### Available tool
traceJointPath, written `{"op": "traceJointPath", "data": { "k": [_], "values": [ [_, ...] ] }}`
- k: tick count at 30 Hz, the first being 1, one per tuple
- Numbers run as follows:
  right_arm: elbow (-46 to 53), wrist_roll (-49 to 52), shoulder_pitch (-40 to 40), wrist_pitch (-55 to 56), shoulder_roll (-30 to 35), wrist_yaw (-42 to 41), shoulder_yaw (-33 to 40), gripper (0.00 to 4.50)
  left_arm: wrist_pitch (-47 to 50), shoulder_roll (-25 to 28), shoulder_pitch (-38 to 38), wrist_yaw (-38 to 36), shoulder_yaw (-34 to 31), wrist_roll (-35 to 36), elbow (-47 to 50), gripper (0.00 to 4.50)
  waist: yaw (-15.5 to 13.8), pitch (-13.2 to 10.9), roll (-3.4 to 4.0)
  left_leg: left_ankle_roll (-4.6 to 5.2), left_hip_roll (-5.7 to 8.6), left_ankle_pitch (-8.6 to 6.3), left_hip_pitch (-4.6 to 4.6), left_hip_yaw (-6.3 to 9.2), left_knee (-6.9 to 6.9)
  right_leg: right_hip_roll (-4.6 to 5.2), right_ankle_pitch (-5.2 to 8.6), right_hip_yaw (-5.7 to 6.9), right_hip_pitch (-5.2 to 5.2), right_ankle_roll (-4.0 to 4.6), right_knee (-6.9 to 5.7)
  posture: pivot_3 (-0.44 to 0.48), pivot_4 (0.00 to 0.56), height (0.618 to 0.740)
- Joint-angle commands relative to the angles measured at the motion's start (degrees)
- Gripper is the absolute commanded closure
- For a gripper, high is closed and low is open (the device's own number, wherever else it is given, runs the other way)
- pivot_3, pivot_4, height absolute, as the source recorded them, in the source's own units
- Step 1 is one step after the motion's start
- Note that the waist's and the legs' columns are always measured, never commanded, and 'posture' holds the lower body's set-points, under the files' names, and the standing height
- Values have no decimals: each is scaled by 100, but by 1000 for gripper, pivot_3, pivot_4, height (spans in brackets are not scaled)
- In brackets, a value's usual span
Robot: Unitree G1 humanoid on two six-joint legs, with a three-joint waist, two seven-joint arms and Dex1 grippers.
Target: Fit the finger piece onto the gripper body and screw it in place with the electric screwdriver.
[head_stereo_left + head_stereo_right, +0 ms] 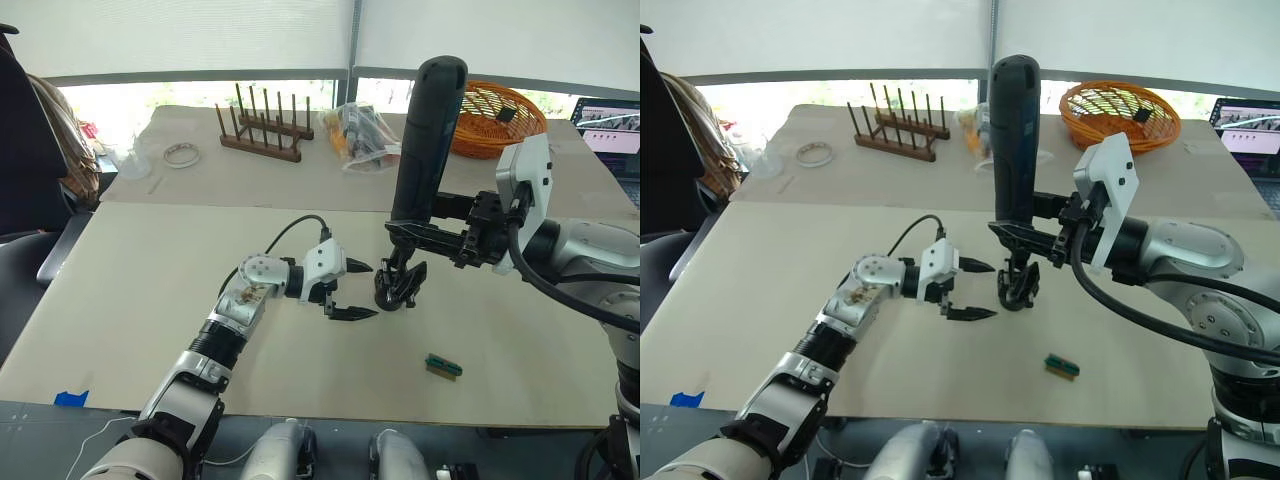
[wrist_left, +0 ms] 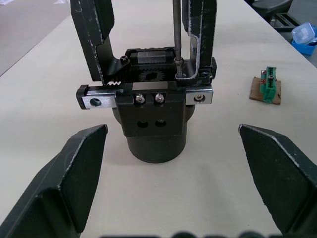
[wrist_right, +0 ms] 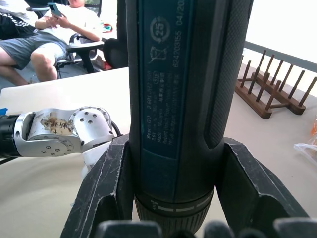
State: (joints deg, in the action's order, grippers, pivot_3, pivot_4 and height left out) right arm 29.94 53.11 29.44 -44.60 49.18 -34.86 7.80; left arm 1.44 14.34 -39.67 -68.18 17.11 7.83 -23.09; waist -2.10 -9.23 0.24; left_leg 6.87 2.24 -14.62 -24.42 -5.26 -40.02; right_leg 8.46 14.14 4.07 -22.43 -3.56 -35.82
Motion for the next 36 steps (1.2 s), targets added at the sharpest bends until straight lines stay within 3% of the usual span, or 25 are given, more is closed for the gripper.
{"op": "traceJointPath", "data": {
  "k": [1, 10, 23, 34, 36],
  "values": [
    [218, 53, 29, 40, 3, -5, 276, 2575, -83, -41, -119, 13, -22, 12, 95, 0, -2, 0, 0, 0, 0, 0, 0, 0, 0, 0, 0, 0, 0, 0, 0, 0, 150, 740],
    [319, 12, -122, 89, -7, 29, 312, 2575, -156, -155, -242, 98, -18, -59, -146, 0, -4, 0, 0, 0, 1, 0, 0, 0, 0, 0, 0, 0, 1, 0, 1, 0, 150, 740],
    [439, -329, -535, 257, -108, 31, 347, 2575, -791, -754, -542, 546, 93, -517, -1519, 0, -23, 0, -3, 0, 1, 0, 0, 2, -1, 1, -2, 2, 4, -3, 2, 0, 150, 740],
    [654, -479, -1076, 423, -168, 106, 455, 2575, -953, -1119, -668, 589, -25, -513, -1967, 0, -31, 3, -9, 1, 1, -1, 1, 4, -1, 7, -4, 1, 7, -4, 4, 0, 150, 740],
    [698, -467, -1157, 446, -173, 133, 490, 2575, -1029, -1148, -707, 655, -34, -554, -2083, 528, -30, 3, -10, 0, 0, -1, 1, 5, 0, 7, -4, 2, 7, -4, 5, 0, 150, 740]
  ]
}}
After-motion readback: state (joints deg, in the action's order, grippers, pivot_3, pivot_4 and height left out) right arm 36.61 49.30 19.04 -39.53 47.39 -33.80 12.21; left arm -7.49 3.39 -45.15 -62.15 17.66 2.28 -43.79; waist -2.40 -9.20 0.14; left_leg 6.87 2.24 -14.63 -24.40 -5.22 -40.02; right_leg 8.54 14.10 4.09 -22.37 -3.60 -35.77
